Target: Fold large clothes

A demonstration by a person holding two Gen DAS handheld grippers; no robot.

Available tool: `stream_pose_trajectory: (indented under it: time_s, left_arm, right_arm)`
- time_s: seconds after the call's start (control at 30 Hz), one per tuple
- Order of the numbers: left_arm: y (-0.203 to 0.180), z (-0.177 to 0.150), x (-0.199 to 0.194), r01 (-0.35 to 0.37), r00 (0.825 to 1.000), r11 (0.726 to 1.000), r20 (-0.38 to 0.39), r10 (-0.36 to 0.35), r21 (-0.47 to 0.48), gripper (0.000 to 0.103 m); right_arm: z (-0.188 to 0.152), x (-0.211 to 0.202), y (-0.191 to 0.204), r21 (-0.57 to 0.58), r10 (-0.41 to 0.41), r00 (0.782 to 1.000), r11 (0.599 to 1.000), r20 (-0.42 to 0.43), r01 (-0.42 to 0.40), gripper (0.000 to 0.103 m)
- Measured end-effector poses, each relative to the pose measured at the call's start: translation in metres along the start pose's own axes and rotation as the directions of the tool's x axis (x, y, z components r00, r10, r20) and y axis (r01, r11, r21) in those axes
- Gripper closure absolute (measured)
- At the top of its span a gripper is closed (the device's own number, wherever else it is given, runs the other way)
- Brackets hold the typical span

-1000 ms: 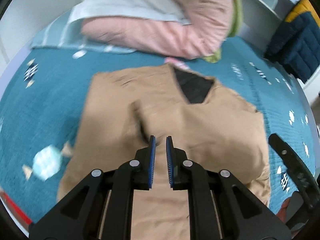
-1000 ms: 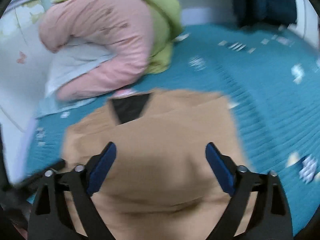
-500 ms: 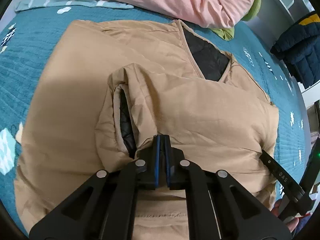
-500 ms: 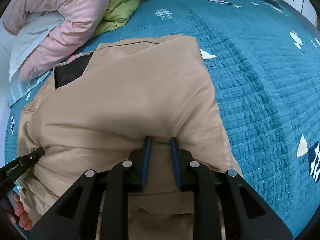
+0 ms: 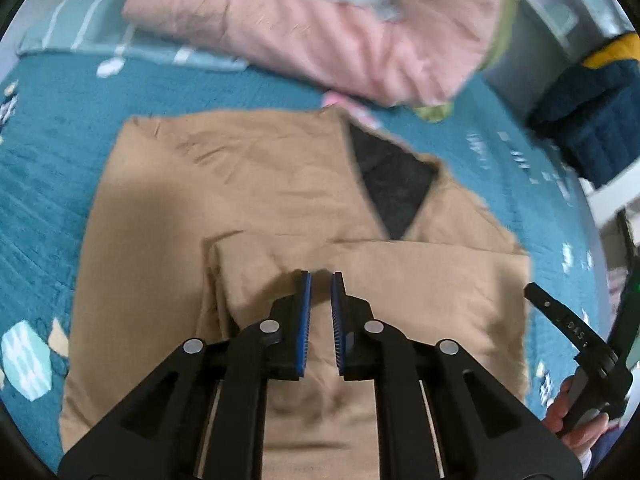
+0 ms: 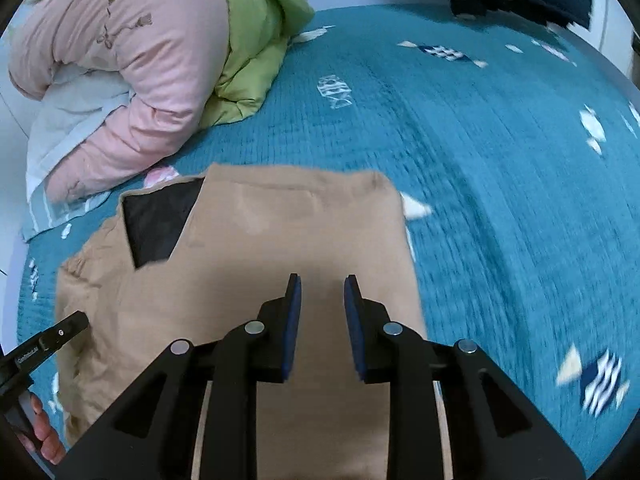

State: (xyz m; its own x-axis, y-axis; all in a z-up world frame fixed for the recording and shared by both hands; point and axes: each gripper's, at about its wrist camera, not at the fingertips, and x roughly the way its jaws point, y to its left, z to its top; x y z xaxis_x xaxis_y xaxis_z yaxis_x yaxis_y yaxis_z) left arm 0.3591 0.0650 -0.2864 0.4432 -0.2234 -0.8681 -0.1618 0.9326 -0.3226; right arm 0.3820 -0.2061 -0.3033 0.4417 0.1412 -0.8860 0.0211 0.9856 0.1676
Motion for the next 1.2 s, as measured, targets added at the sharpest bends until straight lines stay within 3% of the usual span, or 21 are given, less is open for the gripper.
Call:
stream_pose_trajectory:
  time_s: [0.03,0.07,0.2,0.33,0.4,0.47,0.57,0.7,1.0,1.2]
  left_arm:
    - [0.006,0.001,0.018,-0.048,0.998,0.999,-0.033,0.048,-0.008,0.103]
    - [0.012,0.001,0.029,-0.033,0.998,0.999,-0.049,0.032,-0.02,0.103]
    - [0.018,0.0,0.025,0.023,0.999,1.0,-0.022,-0.023,-0.002,0.101]
    - [0.015,0.001,0.019,0.014,0.999,1.0,-0.034,-0.014,-0.001,0.101]
    - [0.012,0.002,0.016,0.016,0.999,1.0,-0.038,-0.015,0.015,0.089]
    - [0.009,0.001,0.01,0.044,0.998,0.999,-0.051,-0.043,0.025,0.073]
    - [0.007,-0.001,-0.002,0.063,0.998,0.998,-0.031,-0.062,0.023,0.054]
    - [0.004,-0.002,-0.014,0.029,0.999,0.999,-0.029,-0.028,0.042,0.04]
    - [0.031,0.01,-0.025,-0.021,0.999,0.999,-0.045,0.023,0.038,0.039]
    - [0.051,0.034,-0.023,-0.025,0.998,0.999,-0.06,0.026,0.025,0.039]
  right_arm:
    - [-0.001,0.017,0.001,-0.002,-0.009,0.998,1.0,-0.057,0.009,0.083]
    - [-0.005,0.035,-0.004,0.018,0.013,0.997,1.0,-0.082,-0.011,0.083]
    - [-0.008,0.029,-0.006,0.011,0.036,0.997,0.999,-0.061,-0.035,0.084]
    - [-0.012,0.023,-0.004,0.011,0.046,0.997,0.999,-0.058,-0.045,0.081]
    - [-0.011,0.017,-0.007,0.024,0.061,0.996,0.998,-0.071,-0.06,0.067]
    - [-0.011,0.009,-0.007,0.041,0.094,0.991,0.995,-0.091,-0.09,0.034]
    - [-0.011,-0.004,-0.006,0.028,0.04,0.997,0.999,-0.069,-0.038,0.02]
    - [-0.011,-0.012,-0.011,0.031,0.031,0.997,0.999,-0.07,-0.029,0.018]
    - [0.0,-0.009,-0.039,0.122,0.048,0.991,0.992,-0.126,-0.032,0.018]
    - [0.027,-0.006,-0.048,0.166,0.065,0.988,0.985,-0.137,-0.042,0.018]
